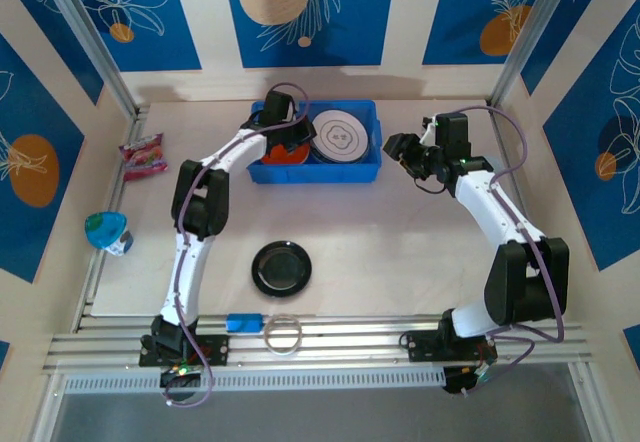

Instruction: Place the plates into the plastic bin on the countertop

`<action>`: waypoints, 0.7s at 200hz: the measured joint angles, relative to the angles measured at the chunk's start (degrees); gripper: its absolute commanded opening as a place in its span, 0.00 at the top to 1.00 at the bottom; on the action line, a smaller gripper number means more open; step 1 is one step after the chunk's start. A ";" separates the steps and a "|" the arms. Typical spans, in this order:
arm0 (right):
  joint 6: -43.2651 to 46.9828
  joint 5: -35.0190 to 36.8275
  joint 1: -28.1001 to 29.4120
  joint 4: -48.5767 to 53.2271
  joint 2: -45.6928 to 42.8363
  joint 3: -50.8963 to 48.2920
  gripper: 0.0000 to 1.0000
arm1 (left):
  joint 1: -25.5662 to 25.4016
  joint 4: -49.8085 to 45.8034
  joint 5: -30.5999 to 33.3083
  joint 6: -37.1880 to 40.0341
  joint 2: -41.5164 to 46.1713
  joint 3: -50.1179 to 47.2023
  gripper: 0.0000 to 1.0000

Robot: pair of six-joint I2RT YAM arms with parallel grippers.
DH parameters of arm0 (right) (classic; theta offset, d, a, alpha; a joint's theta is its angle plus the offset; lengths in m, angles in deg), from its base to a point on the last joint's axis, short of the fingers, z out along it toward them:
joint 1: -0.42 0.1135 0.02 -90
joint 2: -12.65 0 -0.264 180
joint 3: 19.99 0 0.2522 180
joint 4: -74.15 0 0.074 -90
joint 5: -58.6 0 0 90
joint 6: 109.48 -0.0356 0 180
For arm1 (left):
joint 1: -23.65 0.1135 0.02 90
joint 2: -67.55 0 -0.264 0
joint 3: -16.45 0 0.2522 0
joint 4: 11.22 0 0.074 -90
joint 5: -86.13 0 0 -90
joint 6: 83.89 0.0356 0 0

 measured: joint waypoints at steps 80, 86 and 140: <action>0.20 0.02 0.42 0.02 0.39 0.00 0.48 | -0.66 -4.66 2.10 2.05 -2.32 4.66 0.60; 0.20 0.02 0.46 0.02 0.39 0.00 0.49 | -0.74 -5.14 2.51 2.34 -2.34 4.94 0.59; 0.50 0.02 0.87 0.04 0.39 0.00 0.49 | -2.08 -7.82 6.56 5.11 -2.32 6.54 0.39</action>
